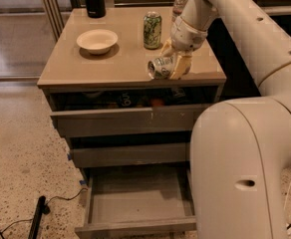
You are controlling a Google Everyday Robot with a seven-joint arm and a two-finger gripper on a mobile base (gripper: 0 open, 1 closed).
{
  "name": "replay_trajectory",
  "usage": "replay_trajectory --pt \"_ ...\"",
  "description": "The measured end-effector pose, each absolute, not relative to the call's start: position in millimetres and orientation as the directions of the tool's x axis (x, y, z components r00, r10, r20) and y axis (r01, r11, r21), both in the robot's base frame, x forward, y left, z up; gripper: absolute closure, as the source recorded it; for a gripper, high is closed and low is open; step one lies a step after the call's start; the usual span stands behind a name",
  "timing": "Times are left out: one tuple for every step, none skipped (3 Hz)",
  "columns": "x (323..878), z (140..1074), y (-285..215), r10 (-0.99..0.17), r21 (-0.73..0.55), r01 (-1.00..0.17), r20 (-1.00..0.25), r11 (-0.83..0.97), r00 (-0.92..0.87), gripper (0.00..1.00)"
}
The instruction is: Pick 7up can from bottom drawer and place on counter
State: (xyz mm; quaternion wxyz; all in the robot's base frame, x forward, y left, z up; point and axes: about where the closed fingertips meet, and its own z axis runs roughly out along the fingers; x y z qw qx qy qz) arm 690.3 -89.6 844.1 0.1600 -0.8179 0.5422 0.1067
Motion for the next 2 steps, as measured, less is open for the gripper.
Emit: replay_trajectory --pt "699.6 843.4 -85.5 -0.855 -0.157 -0.911 -0.315 -0.381 0.412 1.0" --pt "707.5 847.1 -83.2 -0.858 -0.174 -0.903 -0.284 -0.393 0.428 1.0"
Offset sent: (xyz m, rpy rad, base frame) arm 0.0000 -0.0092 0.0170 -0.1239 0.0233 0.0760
